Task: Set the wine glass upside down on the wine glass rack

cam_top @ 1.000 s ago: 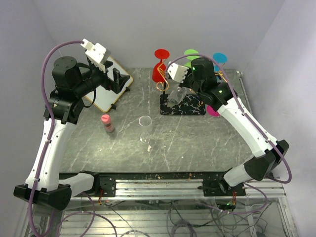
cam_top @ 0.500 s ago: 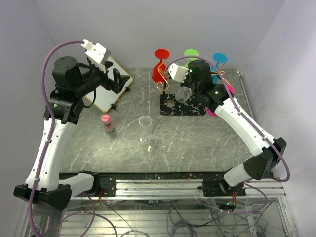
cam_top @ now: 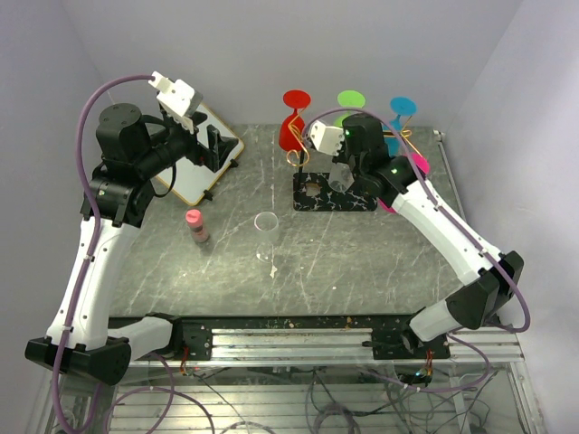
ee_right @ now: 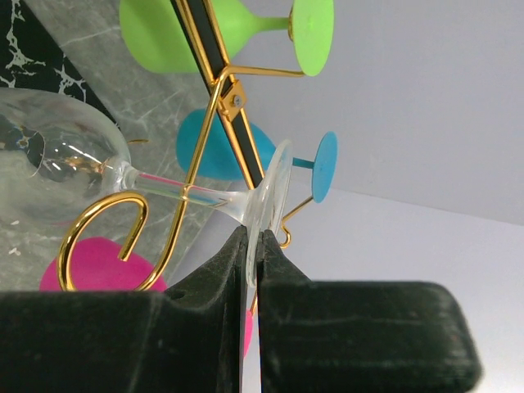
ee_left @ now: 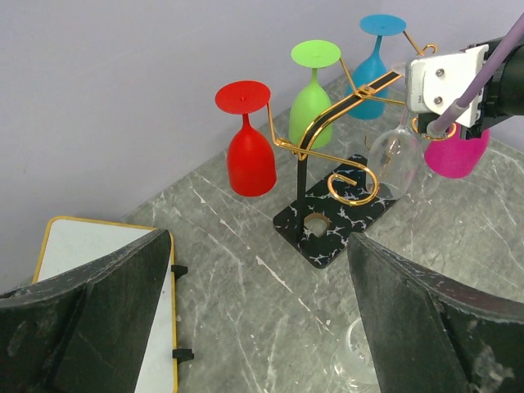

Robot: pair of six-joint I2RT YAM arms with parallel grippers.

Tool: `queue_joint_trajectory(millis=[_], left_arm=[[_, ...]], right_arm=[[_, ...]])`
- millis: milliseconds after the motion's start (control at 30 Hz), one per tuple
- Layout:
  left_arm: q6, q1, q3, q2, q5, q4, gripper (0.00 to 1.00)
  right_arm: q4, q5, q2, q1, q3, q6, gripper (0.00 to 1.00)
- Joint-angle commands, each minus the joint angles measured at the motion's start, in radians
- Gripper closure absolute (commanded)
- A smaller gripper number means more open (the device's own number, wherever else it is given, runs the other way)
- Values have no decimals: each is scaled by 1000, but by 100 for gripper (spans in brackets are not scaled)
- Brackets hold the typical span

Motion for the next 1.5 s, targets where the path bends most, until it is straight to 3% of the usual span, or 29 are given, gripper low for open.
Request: queue_joint_trajectory(millis=[0,767,1467], left_arm=[[13,5,-9,-3,13,9,0],[10,5,-11,-1,20,10,0],[8,5,-22,-2,31,14,0]], right_arm=[[11,24,-39,3,-13,-15,100],[-131,-48,-107,-20,-45,-15,100],[-267,-263,-133,-17,6,6,100]])
